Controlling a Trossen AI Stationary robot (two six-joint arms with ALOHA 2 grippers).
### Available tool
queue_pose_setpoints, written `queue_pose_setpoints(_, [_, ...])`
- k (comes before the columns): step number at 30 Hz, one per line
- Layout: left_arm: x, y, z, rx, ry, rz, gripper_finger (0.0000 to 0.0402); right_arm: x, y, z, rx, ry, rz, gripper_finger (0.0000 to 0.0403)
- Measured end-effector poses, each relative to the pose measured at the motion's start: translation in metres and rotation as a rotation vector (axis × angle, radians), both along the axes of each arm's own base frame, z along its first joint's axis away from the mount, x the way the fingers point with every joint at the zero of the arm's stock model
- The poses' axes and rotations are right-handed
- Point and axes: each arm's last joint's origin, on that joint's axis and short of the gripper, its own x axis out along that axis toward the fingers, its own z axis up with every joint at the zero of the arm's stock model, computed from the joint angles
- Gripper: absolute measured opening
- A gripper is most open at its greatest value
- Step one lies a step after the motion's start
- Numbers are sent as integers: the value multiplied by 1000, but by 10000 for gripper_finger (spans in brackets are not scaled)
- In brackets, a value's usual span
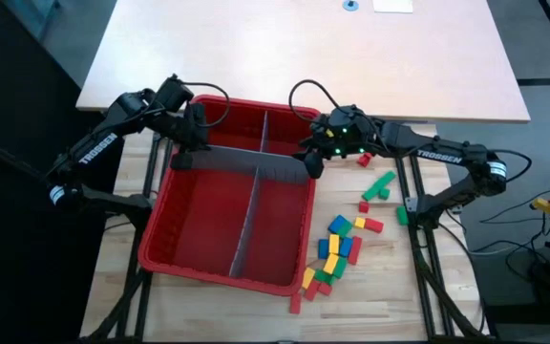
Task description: Sort blocks
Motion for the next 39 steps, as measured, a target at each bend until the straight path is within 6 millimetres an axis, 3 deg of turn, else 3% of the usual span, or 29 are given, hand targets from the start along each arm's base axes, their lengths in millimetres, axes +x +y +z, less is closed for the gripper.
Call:
queue_pose_setpoints(12, [0, 0, 0, 1, -3, -1, 0, 1, 1, -4, 25, 27, 23, 164])
queue_pose_setpoints(26, [0, 0, 0, 2, 1, 1, 0, -3, 5, 0, 56, 5, 32, 163])
queue_pose_setpoints(35, [0, 0, 0, 2, 4, 3, 0, -5, 6, 15, 42, -48, 39, 186])
queue_pose_setpoints(39, [0, 0, 0, 5, 5, 5, 0, -3, 6, 9, 53, -10, 37, 192])
